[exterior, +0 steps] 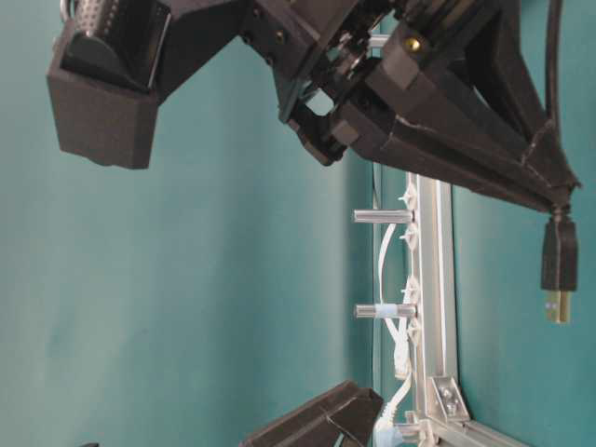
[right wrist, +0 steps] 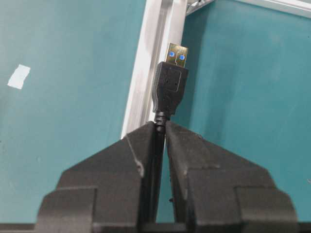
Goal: Insert the wire through the string loop located on the left side.
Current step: 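Push the USB plug through the black zip-tie loop with the right gripper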
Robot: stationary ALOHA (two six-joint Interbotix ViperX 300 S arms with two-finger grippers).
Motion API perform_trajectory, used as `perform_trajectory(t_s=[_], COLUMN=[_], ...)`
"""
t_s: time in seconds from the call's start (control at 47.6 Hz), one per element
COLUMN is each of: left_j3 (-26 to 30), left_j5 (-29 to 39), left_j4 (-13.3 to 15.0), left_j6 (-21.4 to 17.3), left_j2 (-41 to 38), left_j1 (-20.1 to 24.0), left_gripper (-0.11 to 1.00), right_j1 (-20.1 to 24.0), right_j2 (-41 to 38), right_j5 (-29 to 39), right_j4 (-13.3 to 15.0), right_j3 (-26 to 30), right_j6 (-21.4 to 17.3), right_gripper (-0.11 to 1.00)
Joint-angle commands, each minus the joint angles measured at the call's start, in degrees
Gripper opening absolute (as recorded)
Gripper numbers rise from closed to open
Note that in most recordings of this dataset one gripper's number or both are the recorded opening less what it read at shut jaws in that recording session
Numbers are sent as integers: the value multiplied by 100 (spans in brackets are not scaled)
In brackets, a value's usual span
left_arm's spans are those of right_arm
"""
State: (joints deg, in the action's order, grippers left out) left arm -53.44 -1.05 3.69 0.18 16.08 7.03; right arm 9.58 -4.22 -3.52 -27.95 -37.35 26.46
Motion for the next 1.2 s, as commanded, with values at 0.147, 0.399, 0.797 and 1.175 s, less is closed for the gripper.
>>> perform_trajectory(t_s=[0.147,0.399,0.797,1.175], left_j3=[70,79,176,193], left_j5=[0,246,1116,1512], left_j4=[-18,-18,-18,-9], left_j6=[9,0,-9,9], left_j2=[88,97,123,123], left_j1=[-44,-237,-624,-949], left_gripper=[83,83,83,83], right_j1=[-9,-9,-9,-9], right_j2=[193,193,185,9], right_j5=[-44,-44,-44,-44], right_j4=[18,18,18,18], right_j3=[123,123,185,404], right_j6=[9,9,9,9], right_gripper=[10,10,10,10])
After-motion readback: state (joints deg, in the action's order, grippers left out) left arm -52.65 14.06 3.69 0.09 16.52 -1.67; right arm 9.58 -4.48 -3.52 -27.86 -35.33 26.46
